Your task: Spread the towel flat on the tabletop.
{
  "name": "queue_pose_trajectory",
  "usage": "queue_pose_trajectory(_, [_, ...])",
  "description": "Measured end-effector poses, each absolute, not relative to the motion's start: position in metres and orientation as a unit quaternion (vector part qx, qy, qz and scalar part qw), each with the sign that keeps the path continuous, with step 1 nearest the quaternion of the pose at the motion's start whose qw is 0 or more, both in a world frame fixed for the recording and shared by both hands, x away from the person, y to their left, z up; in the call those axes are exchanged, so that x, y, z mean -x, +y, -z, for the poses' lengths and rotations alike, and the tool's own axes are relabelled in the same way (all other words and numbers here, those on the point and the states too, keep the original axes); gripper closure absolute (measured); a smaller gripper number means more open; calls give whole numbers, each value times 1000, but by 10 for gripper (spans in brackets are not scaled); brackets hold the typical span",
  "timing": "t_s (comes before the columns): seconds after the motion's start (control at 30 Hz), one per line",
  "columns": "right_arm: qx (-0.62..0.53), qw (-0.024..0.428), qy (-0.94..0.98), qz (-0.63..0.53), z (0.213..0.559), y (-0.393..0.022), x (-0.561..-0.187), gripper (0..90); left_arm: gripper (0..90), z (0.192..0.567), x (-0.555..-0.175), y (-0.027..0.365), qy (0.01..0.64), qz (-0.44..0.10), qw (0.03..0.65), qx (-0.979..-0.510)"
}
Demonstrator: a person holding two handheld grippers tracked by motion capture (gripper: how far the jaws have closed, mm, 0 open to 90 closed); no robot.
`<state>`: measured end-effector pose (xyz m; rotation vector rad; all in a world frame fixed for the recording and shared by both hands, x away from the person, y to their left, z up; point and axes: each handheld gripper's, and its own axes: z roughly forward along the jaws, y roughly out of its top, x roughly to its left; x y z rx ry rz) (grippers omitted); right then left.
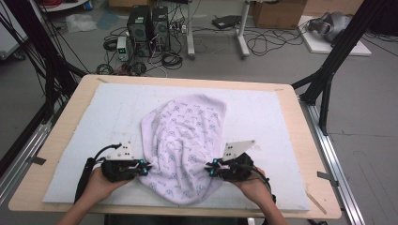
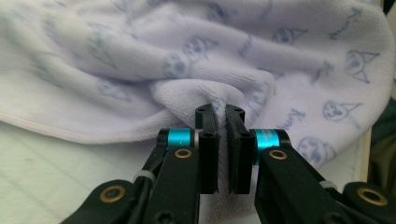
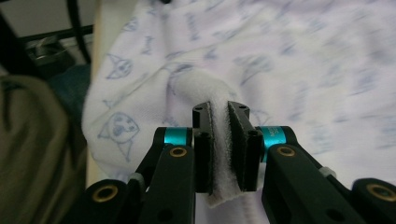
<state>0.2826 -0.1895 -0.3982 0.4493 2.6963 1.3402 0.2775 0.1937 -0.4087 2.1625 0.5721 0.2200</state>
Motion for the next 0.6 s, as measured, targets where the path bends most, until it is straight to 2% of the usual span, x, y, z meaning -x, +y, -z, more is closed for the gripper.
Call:
queue_pose_trajectory(0.13, [-187,100,872,-441,377,-206,-309,809,844,391,-300,200,273,-115,450,-842])
queue_pose_trajectory(0.23, [-224,114,867,-430,378,-213,-335,809,844,389,-326,199,312,-132,446,-829])
queue_pose_trajectory(0.37, [-268,103,870,-401,400,-217,-369,808,844,406,-357,191,353,-140,423,-822])
queue_pose_trajectory(0.53, [-301,77,874,-375,429,-215,-392,793,834,428,-373,184,362,-133,398,-832])
queue_pose_trajectory(0.6, [-300,86,873,-376,428,-214,-392,759,777,426,-373,187,363,-137,404,-829])
